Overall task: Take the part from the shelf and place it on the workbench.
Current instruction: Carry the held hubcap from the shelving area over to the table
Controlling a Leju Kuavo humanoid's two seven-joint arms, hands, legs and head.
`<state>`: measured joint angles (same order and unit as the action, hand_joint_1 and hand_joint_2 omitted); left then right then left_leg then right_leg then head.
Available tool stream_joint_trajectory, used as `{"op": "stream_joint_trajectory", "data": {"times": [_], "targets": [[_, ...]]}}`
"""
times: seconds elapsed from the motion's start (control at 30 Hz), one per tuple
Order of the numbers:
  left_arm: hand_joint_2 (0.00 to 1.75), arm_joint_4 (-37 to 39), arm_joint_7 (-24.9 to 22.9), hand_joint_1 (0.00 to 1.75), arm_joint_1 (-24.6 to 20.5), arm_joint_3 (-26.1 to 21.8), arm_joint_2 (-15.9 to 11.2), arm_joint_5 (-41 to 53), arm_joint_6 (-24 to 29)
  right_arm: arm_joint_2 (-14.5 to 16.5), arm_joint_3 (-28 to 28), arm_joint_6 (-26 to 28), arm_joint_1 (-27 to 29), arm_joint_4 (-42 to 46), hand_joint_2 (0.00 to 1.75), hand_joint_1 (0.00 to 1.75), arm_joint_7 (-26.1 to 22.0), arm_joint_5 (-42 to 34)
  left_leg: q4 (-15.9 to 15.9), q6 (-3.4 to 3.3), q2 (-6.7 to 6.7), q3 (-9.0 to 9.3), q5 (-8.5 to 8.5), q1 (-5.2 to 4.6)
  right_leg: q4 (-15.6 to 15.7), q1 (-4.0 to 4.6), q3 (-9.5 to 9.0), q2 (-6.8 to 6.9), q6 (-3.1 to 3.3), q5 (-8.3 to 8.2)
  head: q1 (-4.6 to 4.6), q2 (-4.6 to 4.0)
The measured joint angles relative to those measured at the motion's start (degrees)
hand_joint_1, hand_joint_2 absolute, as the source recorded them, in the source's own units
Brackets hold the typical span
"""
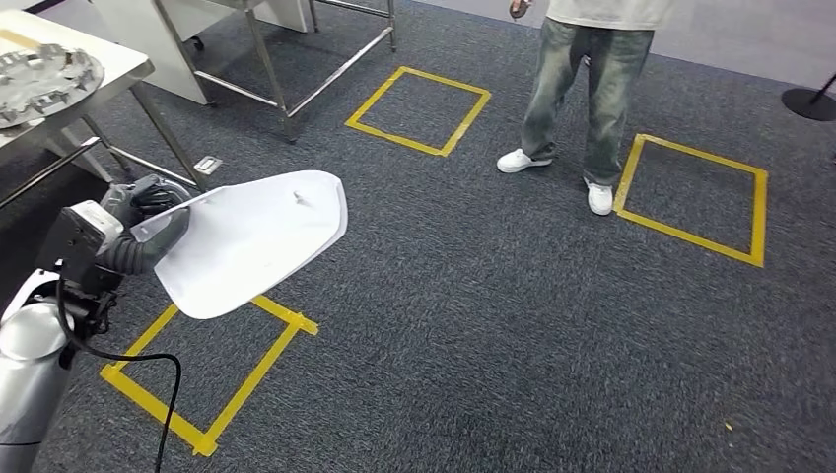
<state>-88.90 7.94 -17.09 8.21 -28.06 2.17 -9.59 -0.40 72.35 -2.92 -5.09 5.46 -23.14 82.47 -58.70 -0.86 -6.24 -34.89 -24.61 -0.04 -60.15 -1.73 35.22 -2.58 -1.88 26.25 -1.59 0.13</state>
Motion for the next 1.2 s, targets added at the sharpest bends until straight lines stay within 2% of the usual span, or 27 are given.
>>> {"op": "stream_joint_trajectory", "data": {"times": [0.07, 0.1, 0.17, 0.23, 0.27, 0.3, 0.33, 0.37, 0.4, 0.43, 0.5, 0.53, 0.6, 0.63, 0.67, 0.73, 0.8, 0.83, 0.87, 0.9, 0.93, 0.97, 1.0, 1.03, 1.1, 1.13, 1.2], "targets": [[1.75, 0.13, -0.14, 1.75, -0.77, 0.08, 0.40, 0.67, -0.20, 0.08, 0.01, -0.33, -0.38, 0.17, 0.00, 0.00, 0.13, -0.41, -0.41, 0.37, -0.96, -0.53, -0.18, 0.24, -0.03, 0.23, -0.12, 0.45, 1.39, 0.10, 0.01, 0.00], [1.75, 0.36, -0.17, 1.75, -1.39, 0.18, 0.60, 0.92, -0.45, 0.09, 0.03, -0.49, -0.58, 0.25, 0.00, 0.00, 0.25, -0.73, -0.57, 0.51, -0.80, -0.78, -0.26, 0.38, 0.01, 0.27, -0.18, 0.93, 1.80, 0.10, 0.00, 0.00], [1.75, 1.41, -0.19, 1.75, -3.67, 0.70, 1.04, 1.33, -1.24, 0.07, 0.24, -0.72, -0.80, 0.32, 0.00, 0.00, 0.45, -1.49, -3.03, 0.89, 1.84, -2.10, -1.49, 0.50, 0.10, 0.36, -0.38, 1.84, 2.36, 0.14, -0.23, 0.00], [1.75, 3.43, 0.01, 1.75, -6.93, 1.88, 1.89, 1.51, -1.84, -0.05, 0.68, -0.74, -0.74, 0.35, 0.00, 0.00, 0.57, -2.16, -9.97, 1.19, 5.22, -5.62, -4.53, 0.54, 0.12, 0.72, -0.48, 2.96, 2.76, 0.35, -0.43, 0.00], [1.75, 4.69, 0.17, 1.75, -8.42, 2.64, 2.43, 1.56, -2.02, -0.15, 0.91, -0.73, -0.68, 0.35, 0.00, 0.00, 0.58, -2.43, -13.96, 1.25, 5.92, -7.72, -5.94, 0.62, 0.11, 0.87, -0.50, 3.60, 2.91, 0.47, -0.43, 0.00], [1.75, 5.97, 0.32, 1.75, -9.65, 3.42, 2.97, 1.64, -2.13, -0.27, 1.14, -0.73, -0.65, 0.35, 0.00, 0.00, 0.58, -2.66, -16.75, 1.23, 6.18, -9.27, -6.59, 0.66, 0.10, 0.98, -0.55, 4.23, 3.05, 0.59, -0.43, 0.00], [1.75, 7.18, 0.45, 1.75, -10.68, 4.10, 3.44, 1.76, -2.21, -0.39, 1.38, -0.73, -0.65, 0.35, 0.00, 0.00, 0.58, -2.83, -17.36, 1.13, 6.25, -9.78, -6.13, 0.66, 0.10, 1.08, -0.65, 4.80, 3.15, 0.72, -0.44, 0.00], [1.75, 8.17, 0.54, 1.75, -11.66, 4.68, 3.82, 1.86, -2.25, -0.45, 1.61, -0.73, -0.67, 0.35, 0.00, 0.00, 0.58, -2.95, -15.54, 0.86, 6.39, -9.06, -4.61, 0.61, 0.10, 1.20, -0.84, 5.30, 3.22, 0.86, -0.45, 0.00], [1.75, 8.96, 0.59, 1.75, -12.65, 5.17, 4.15, 1.93, -2.25, -0.48, 1.83, -0.72, -0.69, 0.35, 0.00, 0.00, 0.58, -3.04, -11.70, 0.36, 6.94, -7.25, -2.42, 0.43, 0.12, 1.37, -1.13, 5.80, 3.26, 1.03, -0.45, 0.00], [1.75, 9.60, 0.63, 1.75, -13.66, 5.58, 4.42, 1.97, -2.23, -0.43, 2.03, -0.70, -0.69, 0.33, 0.00, 0.00, 0.58, -3.10, -7.61, -0.25, 8.33, -5.18, -0.83, 0.02, 0.20, 1.52, -1.43, 6.29, 3.28, 1.21, -0.39, 0.00], [1.75, 10.57, 0.69, 1.75, -15.58, 6.40, 4.99, 1.97, -2.19, -0.36, 2.34, -0.64, -0.67, 0.29, 0.00, 0.00, 0.57, -3.23, -1.93, -1.33, 10.84, -2.37, 0.52, -1.02, 0.42, 1.81, -1.79, 7.36, 3.16, 1.49, -0.31, 0.00], [1.75, 10.98, 0.73, 1.75, -16.29, 6.76, 5.26, 1.97, -2.17, -0.33, 2.47, -0.61, -0.64, 0.28, 0.00, 0.00, 0.57, -3.28, -1.16, -1.60, 11.38, -2.06, 0.18, -1.43, 0.57, 1.84, -1.88, 7.98, 3.03, 1.59, -0.27, 0.00], [1.75, 11.59, 0.79, 1.75, -17.04, 7.31, 5.57, 1.97, -2.14, -0.33, 2.66, -0.58, -0.63, 0.27, 0.00, 0.00, 0.56, -3.35, -0.13, -1.93, 10.09, -1.49, 0.33, -1.50, 1.00, 1.91, -2.27, 9.08, 2.65, 1.78, -0.30, 0.00], [1.75, 11.84, 0.81, 1.75, -17.29, 7.52, 5.74, 1.96, -2.13, -0.34, 2.74, -0.57, -0.65, 0.27, 0.00, 0.00, 0.56, -3.35, 0.67, -2.04, 9.34, -0.84, 0.62, -1.32, 0.83, 1.84, -2.38, 8.46, 2.49, 1.99, -0.27, 0.00], [1.75, 12.12, 0.84, 1.75, -17.67, 7.78, 5.97, 1.94, -2.15, -0.36, 2.85, -0.56, -0.68, 0.27, 0.00, 0.00, 0.55, -3.39, 1.45, -2.19, 8.59, -0.16, 0.98, -1.07, -0.24, 1.76, -2.00, 7.19, 2.44, 2.48, -0.28, 0.00], [1.75, 12.83, 0.87, 1.75, -18.59, 8.44, 6.87, 1.89, -2.23, -0.45, 3.18, -0.50, -0.45, 0.27, 0.00, 0.00, 0.54, -3.62, 2.25, -2.32, 6.98, 0.59, 1.41, -0.66, -6.05, 1.38, 0.97, 3.93, 2.46, 4.54, -0.14, 0.00], [1.75, 13.69, 0.87, 1.75, -19.02, 9.31, 8.01, 1.87, -2.37, -0.59, 3.60, -0.46, 0.07, 0.27, 0.00, 0.00, 0.55, -4.04, 2.22, -2.32, 5.01, 0.67, 1.34, -0.54, -13.25, 1.08, 5.39, 2.86, 2.15, 6.48, -0.02, 0.00], [1.75, 14.14, 0.87, 1.75, -19.04, 9.72, 8.52, 1.88, -2.42, -0.67, 3.78, -0.44, 0.28, 0.27, 0.00, 0.00, 0.57, -4.21, 2.17, -2.20, 4.01, 0.74, 1.23, -0.46, -14.57, 0.90, 6.67, 2.75, 1.67, 6.34, -0.03, 0.00], [1.75, 14.56, 0.86, 1.75, -19.07, 10.05, 8.89, 1.91, -2.45, -0.74, 3.94, -0.44, 0.44, 0.27, 0.00, 0.00, 0.58, -4.33, 2.04, -1.97, 3.06, 0.84, 1.07, -0.32, -13.55, 0.67, 6.82, 2.67, 0.96, 5.18, -0.02, 0.00], [1.75, 14.91, 0.86, 1.75, -19.20, 10.27, 9.18, 1.92, -2.44, -0.78, 4.09, -0.44, 0.55, 0.27, 0.00, 0.00, 0.58, -4.38, 1.75, -1.64, 2.21, 0.93, 0.81, -0.11, -10.25, 0.36, 5.77, 2.39, 0.14, 3.21, -0.03, 0.00], [1.75, 15.23, 0.86, 1.75, -19.42, 10.45, 9.45, 1.94, -2.43, -0.78, 4.25, -0.44, 0.66, 0.26, 0.00, 0.00, 0.58, -4.44, 1.26, -1.16, 1.46, 0.89, 0.40, 0.10, -6.21, -0.04, 4.23, 1.53, -0.63, 1.17, 0.02, 0.00], [1.75, 15.48, 0.87, 1.75, -19.74, 10.60, 9.65, 1.95, -2.41, -0.70, 4.43, -0.44, 0.76, 0.25, 0.00, 0.00, 0.59, -4.50, 0.57, -0.66, 0.73, 0.63, -0.07, 0.18, -2.81, -0.40, 2.80, 0.47, -0.98, -0.34, 0.21, 0.00], [1.75, 15.77, 0.85, 1.75, -20.10, 10.79, 9.82, 2.00, -2.40, -0.62, 4.62, -0.44, 0.85, 0.25, 0.00, 0.00, 0.60, -4.60, 0.01, -0.23, 0.08, 0.28, -0.45, 0.21, -0.74, -0.58, 1.89, -0.38, -0.81, -1.17, 0.27, 0.00], [1.75, 16.10, 0.84, 1.75, -20.44, 11.02, 9.97, 2.05, -2.39, -0.54, 4.81, -0.44, 0.95, 0.25, 0.00, 0.00, 0.61, -4.71, -0.35, 0.09, -0.48, -0.07, -0.72, 0.21, -0.07, -0.57, 1.57, -0.89, -0.33, -1.30, 0.34, 0.00], [1.75, 16.81, 0.81, 1.75, -21.04, 11.45, 10.07, 2.13, -2.38, -0.41, 5.10, -0.45, 1.04, 0.28, 0.00, 0.00, 0.61, -4.85, -0.50, 0.40, -1.38, -0.40, -0.89, 0.41, -0.23, -0.39, 1.49, -0.17, 0.92, -1.05, 0.21, 0.00], [1.75, 17.15, 0.82, 1.75, -21.33, 11.66, 10.05, 2.12, -2.38, -0.39, 5.19, -0.47, 1.06, 0.32, 0.00, 0.00, 0.60, -4.87, -0.86, 0.58, -0.79, -0.60, -1.12, 0.46, -0.18, -0.38, 1.30, 0.31, 1.35, -0.94, 0.15, 0.00], [1.75, 17.79, 0.83, 1.75, -22.10, 12.07, 10.08, 2.12, -2.40, -0.29, 5.29, -0.58, 1.15, 0.38, 0.00, 0.00, 0.57, -4.91, -4.24, 1.06, 2.29, -2.24, -2.72, 0.55, -0.06, -0.33, 0.81, 1.22, 2.16, -0.69, -0.23, 0.00]]}}
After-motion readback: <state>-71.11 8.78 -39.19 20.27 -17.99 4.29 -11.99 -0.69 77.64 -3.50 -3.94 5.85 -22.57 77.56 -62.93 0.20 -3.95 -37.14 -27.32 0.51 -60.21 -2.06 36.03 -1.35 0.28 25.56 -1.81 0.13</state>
